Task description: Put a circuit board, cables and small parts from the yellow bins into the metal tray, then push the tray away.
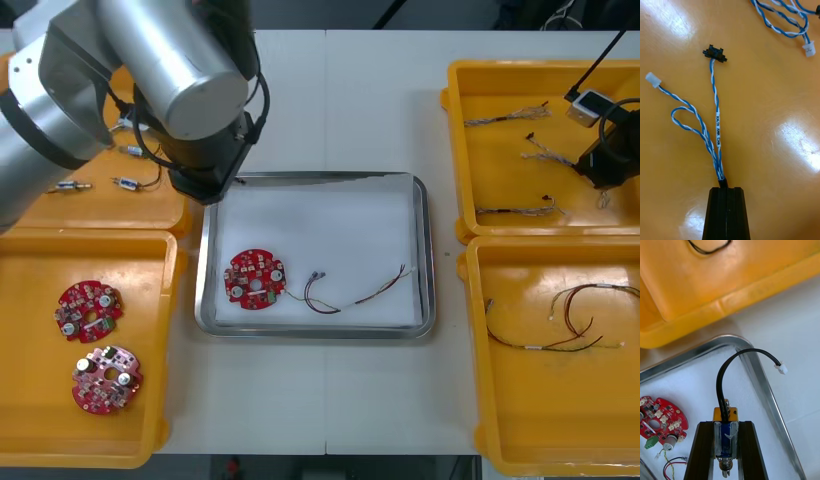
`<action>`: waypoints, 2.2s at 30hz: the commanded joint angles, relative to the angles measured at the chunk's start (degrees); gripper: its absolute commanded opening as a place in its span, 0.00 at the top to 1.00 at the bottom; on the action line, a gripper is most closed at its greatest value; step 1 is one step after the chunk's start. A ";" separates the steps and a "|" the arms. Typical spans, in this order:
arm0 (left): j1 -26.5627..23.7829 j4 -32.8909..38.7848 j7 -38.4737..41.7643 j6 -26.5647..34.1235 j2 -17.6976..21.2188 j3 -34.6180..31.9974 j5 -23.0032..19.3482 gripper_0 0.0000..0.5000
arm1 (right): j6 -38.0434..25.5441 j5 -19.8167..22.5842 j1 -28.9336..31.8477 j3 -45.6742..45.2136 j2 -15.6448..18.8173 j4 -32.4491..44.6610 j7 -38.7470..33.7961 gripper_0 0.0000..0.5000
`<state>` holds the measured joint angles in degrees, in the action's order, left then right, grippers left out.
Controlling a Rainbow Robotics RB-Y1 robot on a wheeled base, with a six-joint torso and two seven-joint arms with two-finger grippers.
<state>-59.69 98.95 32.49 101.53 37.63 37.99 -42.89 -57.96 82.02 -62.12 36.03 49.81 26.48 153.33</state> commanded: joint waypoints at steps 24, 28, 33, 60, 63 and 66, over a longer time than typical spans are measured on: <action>2.74 -10.88 -2.43 -7.75 -10.47 11.58 7.74 1.00 | -30.54 -24.80 -3.54 -24.61 0.99 18.35 -15.87 1.00; 3.71 -10.88 -2.34 -8.19 -10.47 11.58 8.09 1.00 | -34.76 -26.65 -2.13 -27.33 0.81 23.71 -20.35 1.00; 4.15 -10.88 -2.61 -8.63 -10.47 11.67 8.97 0.97 | -39.95 -27.53 1.03 -31.20 0.64 32.59 -26.68 1.00; 3.71 -7.19 -2.96 -7.05 -7.84 8.77 8.97 0.10 | -50.05 -34.65 23.18 -41.22 -5.25 80.58 -53.48 1.00; 2.56 -4.46 -3.22 -3.62 -6.43 5.52 6.51 0.10 | -51.37 -34.65 23.36 -41.13 -6.39 81.89 -53.57 1.00; 1.07 -2.53 -3.49 -0.10 -4.85 2.36 2.90 0.10 | -51.46 -34.47 23.36 -41.13 -7.27 82.60 -53.57 1.00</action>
<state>-55.97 92.91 32.48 98.13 29.72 44.92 -36.70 -108.94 47.68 -39.00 -3.57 43.89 106.84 100.72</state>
